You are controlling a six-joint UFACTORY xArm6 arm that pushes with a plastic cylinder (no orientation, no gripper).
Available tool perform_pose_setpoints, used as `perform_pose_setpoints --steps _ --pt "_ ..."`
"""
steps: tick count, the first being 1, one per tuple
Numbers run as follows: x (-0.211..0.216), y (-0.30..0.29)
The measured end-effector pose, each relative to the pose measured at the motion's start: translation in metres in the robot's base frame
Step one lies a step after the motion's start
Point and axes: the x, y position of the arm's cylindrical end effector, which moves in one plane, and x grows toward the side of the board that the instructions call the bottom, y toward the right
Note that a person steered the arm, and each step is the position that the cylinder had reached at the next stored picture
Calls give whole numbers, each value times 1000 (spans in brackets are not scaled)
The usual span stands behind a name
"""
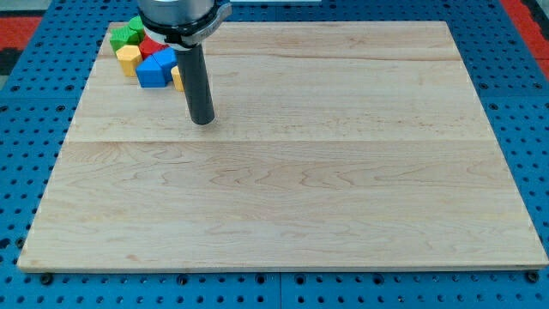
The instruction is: Nudge the group of blocks right a bit
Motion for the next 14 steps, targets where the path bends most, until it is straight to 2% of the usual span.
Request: perform_pose_setpoints --steps 2,3,4,7,9,11,12,14 --pt "4 6" --pt "30 -84" --pt "27 -200" --pt "27 -200" --pt "-63 -200" --pt "-101 -197" --pt "-104 -200" --pt "-205 -175"
